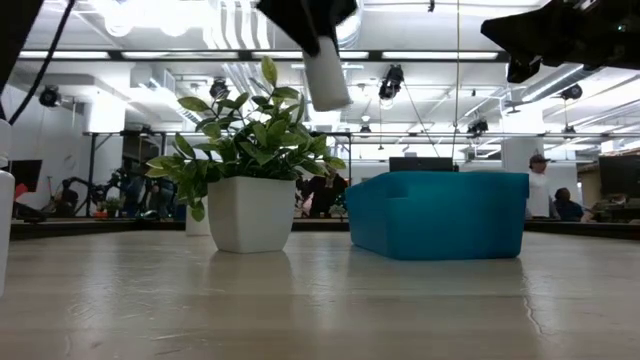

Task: Pick and place pill bottles into a basket
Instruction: Put the white medicine bottle into the blue bin

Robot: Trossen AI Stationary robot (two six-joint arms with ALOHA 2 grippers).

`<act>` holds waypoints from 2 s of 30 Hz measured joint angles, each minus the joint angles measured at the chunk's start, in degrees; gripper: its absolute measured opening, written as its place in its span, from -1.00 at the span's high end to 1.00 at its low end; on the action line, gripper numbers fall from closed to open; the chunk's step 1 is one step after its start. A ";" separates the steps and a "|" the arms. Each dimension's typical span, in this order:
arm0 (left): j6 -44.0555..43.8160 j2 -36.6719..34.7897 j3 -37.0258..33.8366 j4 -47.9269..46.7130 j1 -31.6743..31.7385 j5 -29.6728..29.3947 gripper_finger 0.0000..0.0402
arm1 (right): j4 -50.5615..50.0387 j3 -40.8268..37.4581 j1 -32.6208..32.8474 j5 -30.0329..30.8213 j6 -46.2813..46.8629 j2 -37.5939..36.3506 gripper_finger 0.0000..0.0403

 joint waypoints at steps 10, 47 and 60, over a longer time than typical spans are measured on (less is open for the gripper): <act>2.91 5.27 -0.02 6.56 3.11 0.74 0.28 | 0.00 0.02 0.00 0.04 0.00 0.67 0.96; 3.37 8.66 -7.27 22.57 3.96 -1.11 0.28 | -0.90 0.02 -0.14 -0.04 0.15 0.69 0.96; 5.80 13.01 -7.12 21.04 4.12 -7.59 0.28 | -1.07 0.02 -0.28 0.02 0.22 1.07 0.96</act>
